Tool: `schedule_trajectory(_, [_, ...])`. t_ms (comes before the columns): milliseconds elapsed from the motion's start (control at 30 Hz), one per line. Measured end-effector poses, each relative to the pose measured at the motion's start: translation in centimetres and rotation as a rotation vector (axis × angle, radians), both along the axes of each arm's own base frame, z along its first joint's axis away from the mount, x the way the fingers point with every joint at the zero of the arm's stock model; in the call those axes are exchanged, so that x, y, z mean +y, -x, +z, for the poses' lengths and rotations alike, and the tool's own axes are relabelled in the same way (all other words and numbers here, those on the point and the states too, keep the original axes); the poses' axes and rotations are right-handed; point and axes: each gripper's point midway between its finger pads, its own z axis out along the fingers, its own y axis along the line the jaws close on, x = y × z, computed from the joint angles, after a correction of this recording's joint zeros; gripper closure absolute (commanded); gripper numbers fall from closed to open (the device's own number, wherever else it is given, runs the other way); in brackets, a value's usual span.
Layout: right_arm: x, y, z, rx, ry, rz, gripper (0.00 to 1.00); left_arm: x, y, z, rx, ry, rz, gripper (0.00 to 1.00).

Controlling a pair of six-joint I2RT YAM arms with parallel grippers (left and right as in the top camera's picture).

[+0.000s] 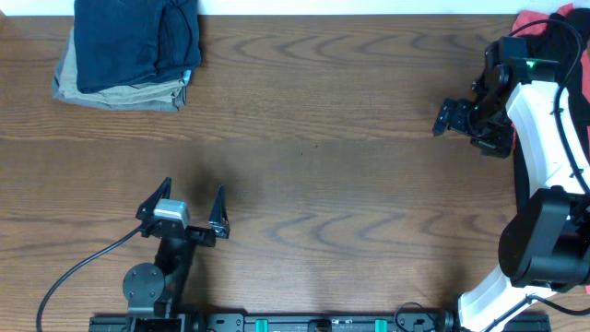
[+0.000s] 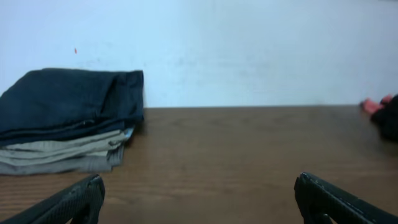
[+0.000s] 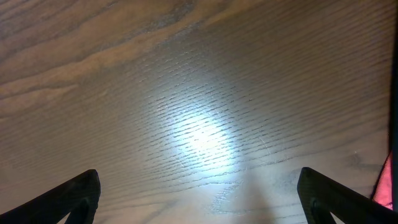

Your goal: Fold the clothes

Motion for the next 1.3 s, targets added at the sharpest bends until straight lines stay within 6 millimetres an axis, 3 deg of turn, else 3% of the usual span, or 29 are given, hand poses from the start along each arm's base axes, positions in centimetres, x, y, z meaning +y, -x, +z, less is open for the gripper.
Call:
schedule_trajectory(267, [0.0,0.0,0.0,0.000,0.000,0.000,0.01,0.8,-0.5,-3.1,0.054,-0.030,0.032,0.02])
schedule_trajectory(1300, [0.0,0.0,0.0,0.000,0.000,0.000,0.01,1.2,-0.5,-3.4,0.070,-0.043,0.051,0.02])
